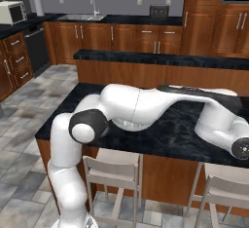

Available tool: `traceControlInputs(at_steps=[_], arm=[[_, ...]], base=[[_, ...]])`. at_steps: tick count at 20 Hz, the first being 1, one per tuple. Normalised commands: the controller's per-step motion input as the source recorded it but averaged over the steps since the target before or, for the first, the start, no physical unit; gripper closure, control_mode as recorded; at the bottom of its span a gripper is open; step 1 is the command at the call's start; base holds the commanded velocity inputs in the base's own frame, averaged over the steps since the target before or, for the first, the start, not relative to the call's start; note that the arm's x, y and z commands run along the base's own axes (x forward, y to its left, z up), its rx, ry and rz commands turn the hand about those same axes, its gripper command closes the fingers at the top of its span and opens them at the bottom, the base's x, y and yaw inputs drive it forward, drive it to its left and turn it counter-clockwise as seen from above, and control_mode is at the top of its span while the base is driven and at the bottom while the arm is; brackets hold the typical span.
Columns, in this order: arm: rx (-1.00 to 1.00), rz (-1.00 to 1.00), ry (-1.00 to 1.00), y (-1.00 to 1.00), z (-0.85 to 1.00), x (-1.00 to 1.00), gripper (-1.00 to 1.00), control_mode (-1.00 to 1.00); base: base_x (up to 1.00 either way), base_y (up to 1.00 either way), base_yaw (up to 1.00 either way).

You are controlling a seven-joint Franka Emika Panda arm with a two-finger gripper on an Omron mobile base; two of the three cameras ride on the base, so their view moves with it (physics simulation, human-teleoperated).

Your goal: There are four ice cubes in the ice bowl. Place two ice cubes in each glass of water.

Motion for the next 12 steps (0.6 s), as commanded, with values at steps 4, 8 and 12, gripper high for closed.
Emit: traceControlInputs(at_steps=[4,8,12], arm=[[-0.35,0.54,0.39,1.00,0.55,-0.52,-1.00,-1.00],[-0.27,0.44,0.41,1.00,0.62,-0.21,-1.00,-1.00],[-0.27,0.24,0.30,1.00,0.10,0.02,-1.00,-1.00]], base=[[0.00,0.00,0.00],[0.00,0.00,0.00],[0.00,0.00,0.00]])
